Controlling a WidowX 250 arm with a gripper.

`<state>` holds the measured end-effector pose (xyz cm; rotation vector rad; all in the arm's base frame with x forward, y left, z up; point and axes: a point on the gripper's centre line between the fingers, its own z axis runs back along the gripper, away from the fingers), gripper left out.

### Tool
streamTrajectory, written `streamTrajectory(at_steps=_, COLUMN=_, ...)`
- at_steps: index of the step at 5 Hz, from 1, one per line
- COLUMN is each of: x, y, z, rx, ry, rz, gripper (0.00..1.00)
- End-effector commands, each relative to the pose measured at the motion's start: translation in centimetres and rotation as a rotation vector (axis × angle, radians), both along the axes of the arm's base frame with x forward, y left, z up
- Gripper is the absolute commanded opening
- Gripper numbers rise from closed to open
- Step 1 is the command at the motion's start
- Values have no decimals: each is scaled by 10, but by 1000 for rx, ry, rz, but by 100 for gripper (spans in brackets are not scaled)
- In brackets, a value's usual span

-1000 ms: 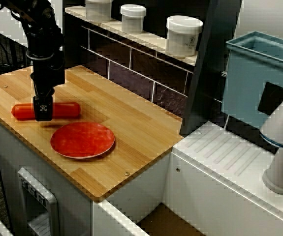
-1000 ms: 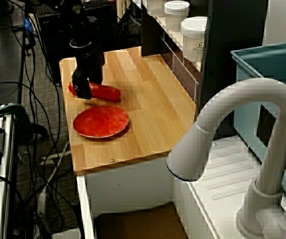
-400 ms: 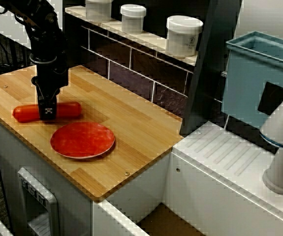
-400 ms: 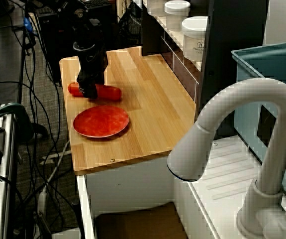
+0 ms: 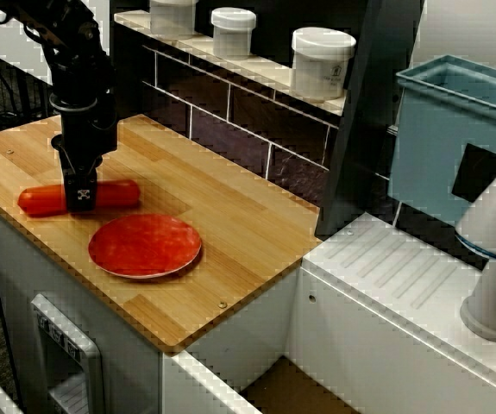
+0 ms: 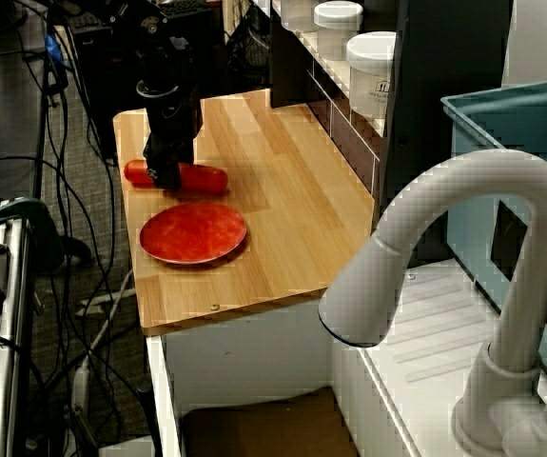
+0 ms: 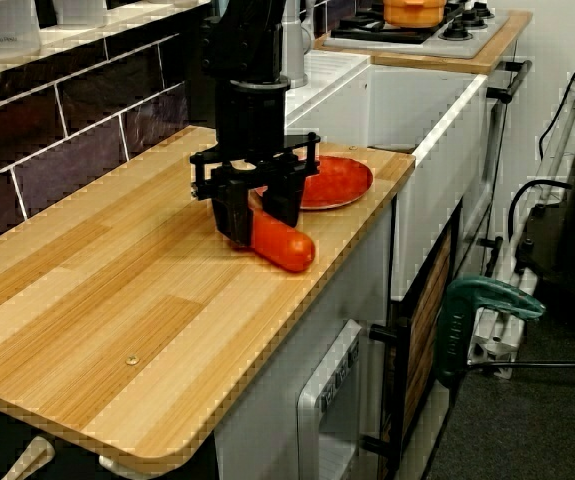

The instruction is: Put the object on the plate

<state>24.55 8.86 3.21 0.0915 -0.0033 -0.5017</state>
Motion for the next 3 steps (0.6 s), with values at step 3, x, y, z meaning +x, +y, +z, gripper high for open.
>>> streamTrajectory(at_steps=3, x=-12, y=-30, z=86, rx=-81, ry=-64, rz=3, gripper=0)
